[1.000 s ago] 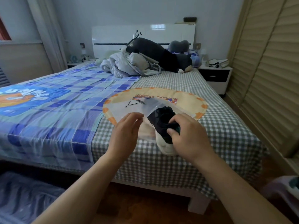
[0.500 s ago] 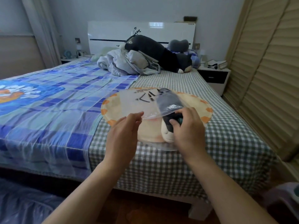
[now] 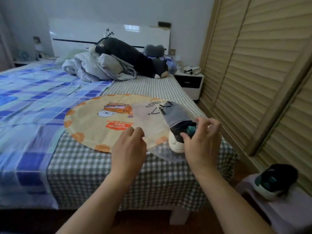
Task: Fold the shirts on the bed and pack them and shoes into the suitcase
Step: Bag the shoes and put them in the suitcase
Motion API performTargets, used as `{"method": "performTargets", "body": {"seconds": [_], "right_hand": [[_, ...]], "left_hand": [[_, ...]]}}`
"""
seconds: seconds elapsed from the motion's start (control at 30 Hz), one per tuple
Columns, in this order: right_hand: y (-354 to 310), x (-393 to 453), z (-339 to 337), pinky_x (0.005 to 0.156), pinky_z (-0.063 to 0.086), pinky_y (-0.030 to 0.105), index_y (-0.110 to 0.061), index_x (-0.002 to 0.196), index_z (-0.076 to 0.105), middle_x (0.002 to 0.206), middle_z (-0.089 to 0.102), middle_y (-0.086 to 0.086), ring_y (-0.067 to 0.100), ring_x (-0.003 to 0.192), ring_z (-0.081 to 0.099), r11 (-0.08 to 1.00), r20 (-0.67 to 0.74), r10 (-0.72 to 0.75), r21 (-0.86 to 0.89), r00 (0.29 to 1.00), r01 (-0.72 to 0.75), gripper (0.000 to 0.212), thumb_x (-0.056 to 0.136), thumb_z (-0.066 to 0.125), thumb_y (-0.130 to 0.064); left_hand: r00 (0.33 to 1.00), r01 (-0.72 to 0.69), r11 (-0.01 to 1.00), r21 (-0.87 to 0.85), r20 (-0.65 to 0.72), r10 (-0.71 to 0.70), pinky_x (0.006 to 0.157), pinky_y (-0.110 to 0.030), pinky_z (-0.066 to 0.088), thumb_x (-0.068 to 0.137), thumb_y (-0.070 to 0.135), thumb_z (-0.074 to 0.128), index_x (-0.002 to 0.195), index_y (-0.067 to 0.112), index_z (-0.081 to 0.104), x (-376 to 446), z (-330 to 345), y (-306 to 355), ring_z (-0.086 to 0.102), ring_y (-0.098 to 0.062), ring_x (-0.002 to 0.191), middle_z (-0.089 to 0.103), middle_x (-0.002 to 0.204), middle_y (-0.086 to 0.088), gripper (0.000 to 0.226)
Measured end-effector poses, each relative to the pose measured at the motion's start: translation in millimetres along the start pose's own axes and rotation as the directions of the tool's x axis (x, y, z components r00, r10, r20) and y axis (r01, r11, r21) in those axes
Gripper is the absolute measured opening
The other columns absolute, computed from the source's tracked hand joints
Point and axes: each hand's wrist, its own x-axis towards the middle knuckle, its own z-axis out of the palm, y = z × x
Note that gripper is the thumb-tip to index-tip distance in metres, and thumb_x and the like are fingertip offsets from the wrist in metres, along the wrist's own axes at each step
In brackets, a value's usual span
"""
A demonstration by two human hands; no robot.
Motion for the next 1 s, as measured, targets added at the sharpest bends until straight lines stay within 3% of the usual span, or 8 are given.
{"method": "performTargets", "body": {"seconds": [0.07,0.17,0.33,0.43,0.53,0.67,0.77,1.0], "right_hand": [[16.7,5.3,-2.1,0.1,0.044,0.054,-0.015,0.142,0.037,0.141,0.038,0.017,0.038,0.125,0.044,0.986,0.043,0.135,-0.1,0.99,-0.13,0.086,0.076,0.079,-0.052],[26.2,11.8,3.3,0.109,0.038,0.051,-0.019,0.156,0.019,0.156,0.026,0.011,0.034,0.141,0.027,0.962,0.192,0.266,0.011,0.945,-0.273,0.099,0.082,0.068,-0.064],[17.9,46.2,33.8,0.094,0.046,0.043,-0.017,0.147,0.034,0.145,0.042,0.009,0.03,0.13,0.045,0.926,0.227,0.331,0.107,0.916,-0.361,0.081,0.087,0.065,-0.062],[19.0,61.6,50.0,0.07,0.04,0.034,-0.016,0.112,0.053,0.108,0.062,0.004,0.026,0.098,0.059,0.883,0.277,0.38,0.174,0.882,-0.435,0.049,0.088,0.067,-0.057],[11.0,61.5,59.9,0.066,0.037,0.032,-0.018,0.096,0.054,0.093,0.059,-0.002,0.025,0.09,0.061,0.913,0.267,0.29,0.212,0.919,-0.349,0.031,0.092,0.067,-0.046],[11.5,66.2,53.4,0.088,0.048,0.037,-0.019,0.132,0.048,0.132,0.047,0.008,0.027,0.117,0.05,0.987,0.261,0.081,0.115,0.962,-0.114,0.051,0.089,0.073,-0.024],[38.7,68.1,40.5,0.084,0.05,0.037,-0.018,0.137,0.055,0.121,0.064,0.011,0.029,0.106,0.061,0.983,0.294,0.122,0.093,0.948,-0.155,0.043,0.094,0.061,-0.013],[45.7,45.9,32.6,0.059,0.037,0.025,-0.019,0.124,0.054,0.126,0.048,0.005,0.016,0.085,0.05,0.997,0.127,0.035,0.069,0.991,-0.044,0.027,0.098,0.059,-0.018]], "left_hand": [[1.0,-0.017,1.0,0.017,-0.014,0.017,0.059,-0.042,0.045,0.084,0.005,0.066,0.093,0.013,0.06,0.2,-6.6,4.3,0.053,-0.027,0.079,0.058,0.087,-0.002,0.013],[0.997,-0.059,0.998,0.006,-0.053,0.06,0.058,-0.044,0.045,0.084,0.0,0.067,0.091,0.01,0.06,-10.3,-14.1,3.1,0.052,-0.027,0.076,0.056,0.085,-0.003,0.013],[0.99,-0.047,0.997,0.055,-0.127,0.054,0.051,-0.043,0.043,0.083,-0.003,0.065,0.087,0.009,0.057,8.4,-9.6,7.5,0.05,-0.03,0.071,0.053,0.085,-0.005,0.015],[0.989,-0.049,0.992,0.114,-0.134,0.064,0.05,-0.041,0.042,0.081,-0.002,0.068,0.085,0.01,0.059,10.5,-8.0,2.1,0.052,-0.031,0.071,0.054,0.082,-0.005,0.016],[0.984,0.024,0.991,0.134,-0.179,0.0,0.054,-0.044,0.044,0.084,0.002,0.069,0.09,0.011,0.062,10.1,-6.9,-7.2,0.056,-0.034,0.075,0.057,0.085,-0.006,0.013],[0.958,0.183,0.982,0.043,-0.231,-0.168,0.064,-0.045,0.046,0.094,0.014,0.061,0.104,0.013,0.063,16.3,-5.7,-11.1,0.058,-0.035,0.09,0.057,0.105,-0.009,0.01],[0.932,0.301,0.953,0.019,-0.219,-0.29,0.062,-0.042,0.042,0.098,0.022,0.057,0.107,0.016,0.061,18.1,-9.2,-24.4,0.059,-0.037,0.09,0.055,0.111,-0.008,0.012],[0.977,0.056,0.994,0.091,-0.209,-0.036,0.066,-0.049,0.046,0.09,0.007,0.063,0.098,0.01,0.058,10.3,-9.0,-15.2,0.054,-0.035,0.088,0.057,0.101,-0.011,0.01]]}}
